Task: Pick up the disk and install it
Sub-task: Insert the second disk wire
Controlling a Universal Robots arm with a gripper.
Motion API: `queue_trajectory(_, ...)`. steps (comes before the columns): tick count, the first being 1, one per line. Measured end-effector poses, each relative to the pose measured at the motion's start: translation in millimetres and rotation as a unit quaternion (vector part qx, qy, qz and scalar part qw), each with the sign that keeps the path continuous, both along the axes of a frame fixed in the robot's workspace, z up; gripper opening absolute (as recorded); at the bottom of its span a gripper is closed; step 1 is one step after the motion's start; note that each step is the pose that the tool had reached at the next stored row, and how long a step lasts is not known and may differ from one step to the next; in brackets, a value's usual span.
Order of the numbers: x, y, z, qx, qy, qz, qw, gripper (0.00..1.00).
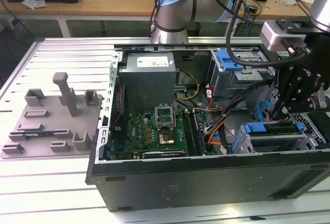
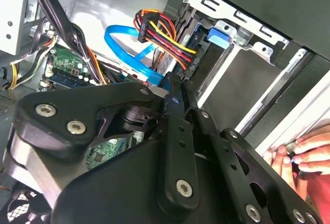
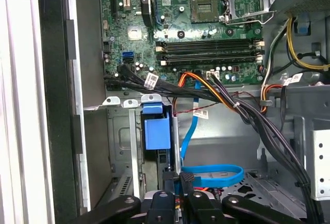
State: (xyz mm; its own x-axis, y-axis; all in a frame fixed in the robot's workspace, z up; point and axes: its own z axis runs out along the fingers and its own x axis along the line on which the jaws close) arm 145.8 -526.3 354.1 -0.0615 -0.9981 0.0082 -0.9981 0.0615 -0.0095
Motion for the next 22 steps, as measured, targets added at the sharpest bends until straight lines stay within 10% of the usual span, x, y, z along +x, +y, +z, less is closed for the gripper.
queue_trajectory(22, 0.9, -7.8, -2.4, 0.007, 0.0, 0.0, 1.0, 0.16)
